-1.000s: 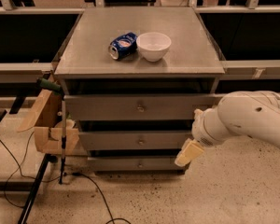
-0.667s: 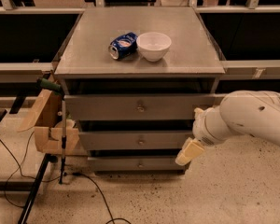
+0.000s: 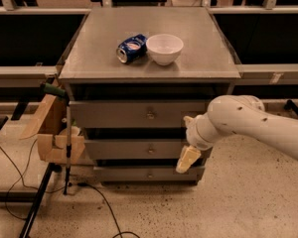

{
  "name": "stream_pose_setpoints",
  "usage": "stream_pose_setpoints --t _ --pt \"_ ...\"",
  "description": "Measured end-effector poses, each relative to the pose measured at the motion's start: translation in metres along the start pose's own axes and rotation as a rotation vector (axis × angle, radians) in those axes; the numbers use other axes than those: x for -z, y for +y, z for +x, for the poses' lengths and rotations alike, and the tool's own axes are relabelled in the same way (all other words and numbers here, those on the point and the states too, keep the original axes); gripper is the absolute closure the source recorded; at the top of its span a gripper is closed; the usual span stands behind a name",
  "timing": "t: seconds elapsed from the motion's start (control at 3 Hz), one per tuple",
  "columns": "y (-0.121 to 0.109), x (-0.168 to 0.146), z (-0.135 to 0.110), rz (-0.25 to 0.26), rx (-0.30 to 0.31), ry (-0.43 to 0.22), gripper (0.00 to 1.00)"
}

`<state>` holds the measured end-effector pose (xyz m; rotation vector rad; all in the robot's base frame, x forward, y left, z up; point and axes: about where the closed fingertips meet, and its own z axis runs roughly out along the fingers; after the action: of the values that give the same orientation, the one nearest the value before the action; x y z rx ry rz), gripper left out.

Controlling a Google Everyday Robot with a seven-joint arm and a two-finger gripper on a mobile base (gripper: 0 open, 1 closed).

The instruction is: Open middle drawer

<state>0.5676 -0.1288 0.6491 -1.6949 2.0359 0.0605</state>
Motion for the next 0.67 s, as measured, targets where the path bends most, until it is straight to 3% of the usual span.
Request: stream_pose_setpoints --t 0.33,0.67 --pt "0.000 -0.056 0.008 -0.135 0.057 0.069 0.00" --pt "-0.002 -0.093 0.010 -0.211 0.072 0.120 0.00"
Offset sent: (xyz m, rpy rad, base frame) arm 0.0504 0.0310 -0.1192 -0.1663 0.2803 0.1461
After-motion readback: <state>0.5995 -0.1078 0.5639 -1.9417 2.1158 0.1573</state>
